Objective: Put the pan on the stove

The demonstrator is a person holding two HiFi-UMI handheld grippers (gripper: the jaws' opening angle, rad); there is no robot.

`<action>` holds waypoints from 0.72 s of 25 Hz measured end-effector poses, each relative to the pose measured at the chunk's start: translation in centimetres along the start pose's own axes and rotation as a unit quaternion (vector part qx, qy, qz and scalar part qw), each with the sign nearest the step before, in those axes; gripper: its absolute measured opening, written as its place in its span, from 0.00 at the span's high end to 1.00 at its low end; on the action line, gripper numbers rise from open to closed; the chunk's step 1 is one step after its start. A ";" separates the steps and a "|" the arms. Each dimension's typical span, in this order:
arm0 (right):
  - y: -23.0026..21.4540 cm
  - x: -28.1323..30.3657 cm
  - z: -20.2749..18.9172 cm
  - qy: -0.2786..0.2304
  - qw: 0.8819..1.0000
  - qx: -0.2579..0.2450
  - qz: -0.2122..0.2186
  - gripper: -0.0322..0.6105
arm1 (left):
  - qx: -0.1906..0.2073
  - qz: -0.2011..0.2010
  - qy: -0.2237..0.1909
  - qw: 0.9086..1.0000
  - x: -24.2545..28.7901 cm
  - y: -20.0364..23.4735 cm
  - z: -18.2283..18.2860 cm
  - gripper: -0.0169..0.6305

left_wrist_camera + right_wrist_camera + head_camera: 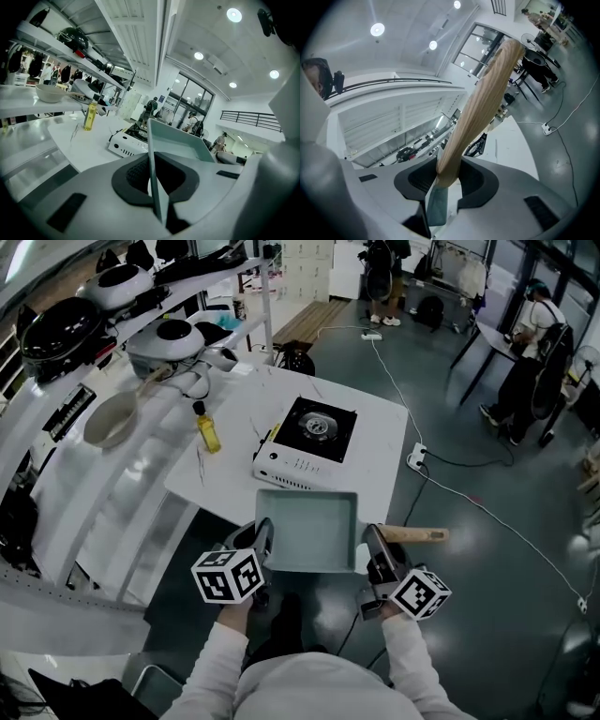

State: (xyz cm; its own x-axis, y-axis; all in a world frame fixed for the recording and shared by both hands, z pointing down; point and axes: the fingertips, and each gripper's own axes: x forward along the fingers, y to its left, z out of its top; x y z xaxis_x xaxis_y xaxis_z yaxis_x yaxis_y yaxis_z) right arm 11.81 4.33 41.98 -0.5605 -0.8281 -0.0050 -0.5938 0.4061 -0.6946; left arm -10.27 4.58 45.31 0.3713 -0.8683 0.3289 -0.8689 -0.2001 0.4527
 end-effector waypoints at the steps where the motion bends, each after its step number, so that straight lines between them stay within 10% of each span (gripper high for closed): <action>1: -0.4 1.0 0.1 0.000 1.000 0.001 -0.003 0.71 | -0.001 -0.001 0.001 1.000 0.9 0.6 0.5 0.93; 18: -3.8 12.5 2.6 -0.031 0.997 -0.005 -0.064 0.71 | 0.019 -0.058 0.042 0.997 12.9 6.3 7.2 0.93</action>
State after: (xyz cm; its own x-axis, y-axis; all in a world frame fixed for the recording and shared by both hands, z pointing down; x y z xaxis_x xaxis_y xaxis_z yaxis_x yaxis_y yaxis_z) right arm 8.55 -8.58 42.71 -0.4434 -0.8955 0.0378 -0.6642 0.3000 -0.6847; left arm -13.32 -11.16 46.45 0.4949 -0.7974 0.3454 -0.8296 -0.3153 0.4609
